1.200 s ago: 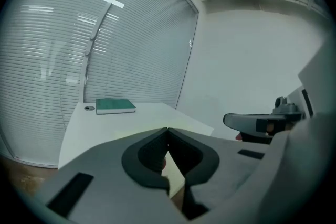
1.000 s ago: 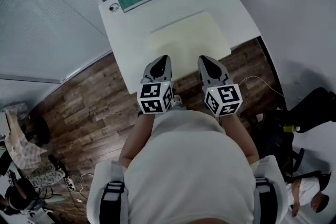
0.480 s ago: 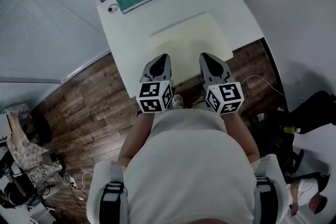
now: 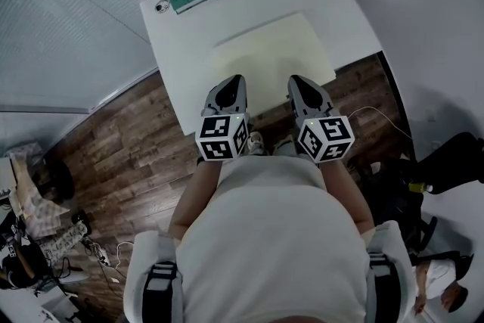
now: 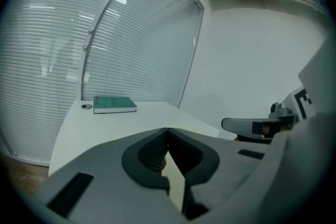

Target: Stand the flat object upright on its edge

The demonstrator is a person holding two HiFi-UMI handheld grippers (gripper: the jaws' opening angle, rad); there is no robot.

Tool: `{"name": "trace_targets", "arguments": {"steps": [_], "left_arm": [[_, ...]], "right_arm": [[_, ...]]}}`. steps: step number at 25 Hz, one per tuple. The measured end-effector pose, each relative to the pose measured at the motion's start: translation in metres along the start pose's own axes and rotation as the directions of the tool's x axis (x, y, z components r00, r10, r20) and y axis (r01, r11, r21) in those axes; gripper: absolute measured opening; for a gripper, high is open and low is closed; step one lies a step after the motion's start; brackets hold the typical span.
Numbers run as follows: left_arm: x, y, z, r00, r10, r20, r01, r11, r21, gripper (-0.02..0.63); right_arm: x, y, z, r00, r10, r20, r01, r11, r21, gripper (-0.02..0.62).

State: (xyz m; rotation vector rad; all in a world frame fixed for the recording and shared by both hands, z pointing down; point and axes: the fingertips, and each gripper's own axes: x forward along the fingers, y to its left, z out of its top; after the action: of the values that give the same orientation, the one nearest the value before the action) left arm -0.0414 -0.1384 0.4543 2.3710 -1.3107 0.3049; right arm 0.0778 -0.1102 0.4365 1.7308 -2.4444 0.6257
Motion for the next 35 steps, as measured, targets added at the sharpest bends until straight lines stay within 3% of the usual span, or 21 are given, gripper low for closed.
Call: {"name": "trace_targets", "arguments": {"steps": [6,9,17,22,27,35], "left_arm": [[0.001,-0.002,-0.008,1.000,-0.006,-0.015,0.006,1.000,0.003,0.018],[0.000,-0.005,-0.010,1.000,-0.007,-0.020,0.007,1.000,0.008,0.018],[-0.001,-0.006,-0.019,0.999,-0.002,-0.039,0.003,1.000,0.013,0.018],[-0.001,-0.006,-0.023,0.999,0.000,-0.047,0.001,1.000,0.016,0.018],[-0.002,-0.009,-0.028,0.998,-0.002,-0.059,0.003,1.000,0.023,0.018],[-0.001,-0.010,-0.031,0.998,-0.002,-0.067,0.004,1.000,0.031,0.018]], "right_arm": [[-0.005,-0.009,-0.019,1.000,0.004,-0.011,-0.003,0.994,0.111,0.033],[-0.009,-0.010,-0.028,0.999,0.031,-0.009,-0.029,0.982,0.186,0.165],[-0.014,-0.029,-0.056,1.000,0.014,0.010,-0.017,0.906,0.423,0.237],[-0.014,-0.042,-0.077,1.000,0.002,-0.003,0.000,0.817,0.577,0.262],[-0.015,-0.056,-0.104,0.999,-0.012,-0.033,0.033,0.679,0.733,0.303],[-0.008,-0.065,-0.133,0.999,0.010,-0.043,0.033,0.497,0.867,0.368]]}}
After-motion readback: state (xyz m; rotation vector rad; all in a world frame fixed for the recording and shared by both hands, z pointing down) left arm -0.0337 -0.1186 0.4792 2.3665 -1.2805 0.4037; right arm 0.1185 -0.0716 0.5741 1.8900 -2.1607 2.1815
